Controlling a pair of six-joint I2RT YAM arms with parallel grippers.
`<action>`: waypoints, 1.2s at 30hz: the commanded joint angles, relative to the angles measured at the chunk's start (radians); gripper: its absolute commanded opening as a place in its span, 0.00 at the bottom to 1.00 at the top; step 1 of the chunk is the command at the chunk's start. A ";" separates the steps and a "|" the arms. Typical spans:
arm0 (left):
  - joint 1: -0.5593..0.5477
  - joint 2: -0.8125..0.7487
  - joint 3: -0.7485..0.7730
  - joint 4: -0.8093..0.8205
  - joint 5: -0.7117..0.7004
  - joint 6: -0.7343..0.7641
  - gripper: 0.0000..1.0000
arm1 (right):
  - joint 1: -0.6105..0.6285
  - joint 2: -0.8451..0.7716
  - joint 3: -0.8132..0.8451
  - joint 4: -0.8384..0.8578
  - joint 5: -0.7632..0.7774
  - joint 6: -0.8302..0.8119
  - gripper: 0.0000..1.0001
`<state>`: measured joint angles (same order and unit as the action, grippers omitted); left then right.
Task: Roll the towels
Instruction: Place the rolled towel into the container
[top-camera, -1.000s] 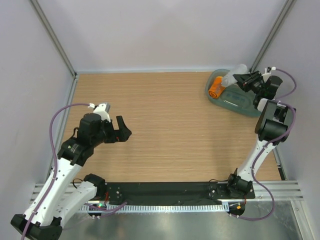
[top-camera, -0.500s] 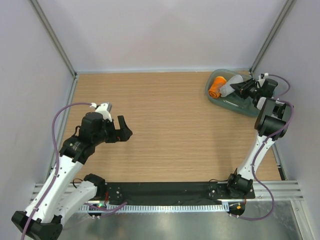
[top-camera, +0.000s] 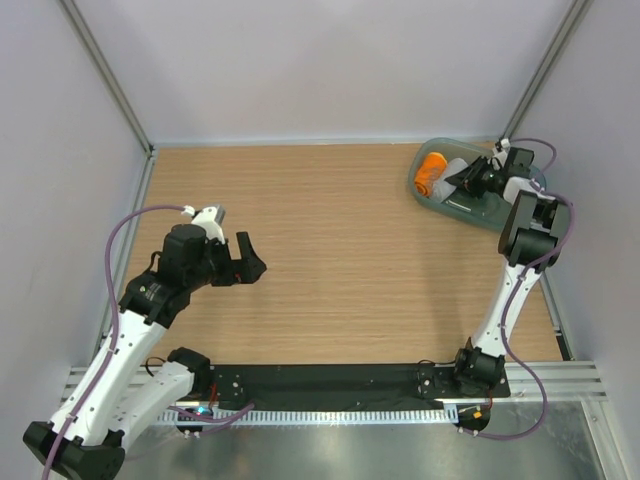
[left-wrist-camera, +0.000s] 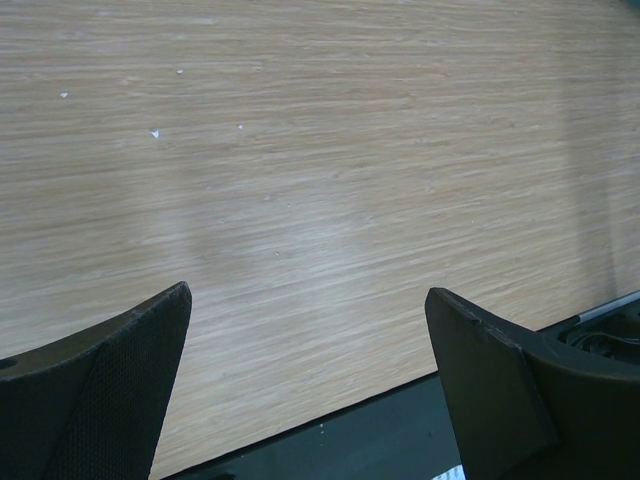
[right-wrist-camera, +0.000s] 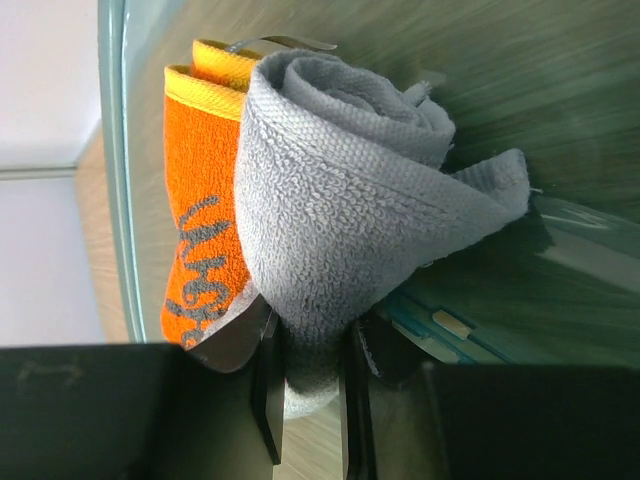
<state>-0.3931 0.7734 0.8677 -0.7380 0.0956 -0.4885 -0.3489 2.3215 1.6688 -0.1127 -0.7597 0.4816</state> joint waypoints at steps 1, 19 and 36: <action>0.000 -0.003 0.013 0.020 0.021 0.021 1.00 | 0.021 0.026 0.035 -0.163 0.098 -0.126 0.01; 0.000 -0.003 0.014 0.019 0.012 0.021 1.00 | 0.027 -0.020 0.131 -0.384 0.407 -0.138 0.63; 0.003 0.009 0.014 0.017 0.004 0.019 1.00 | 0.025 -0.099 0.304 -0.647 0.574 -0.075 0.94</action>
<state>-0.3931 0.7776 0.8677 -0.7376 0.0978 -0.4885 -0.3233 2.2864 1.9137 -0.6735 -0.2798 0.4000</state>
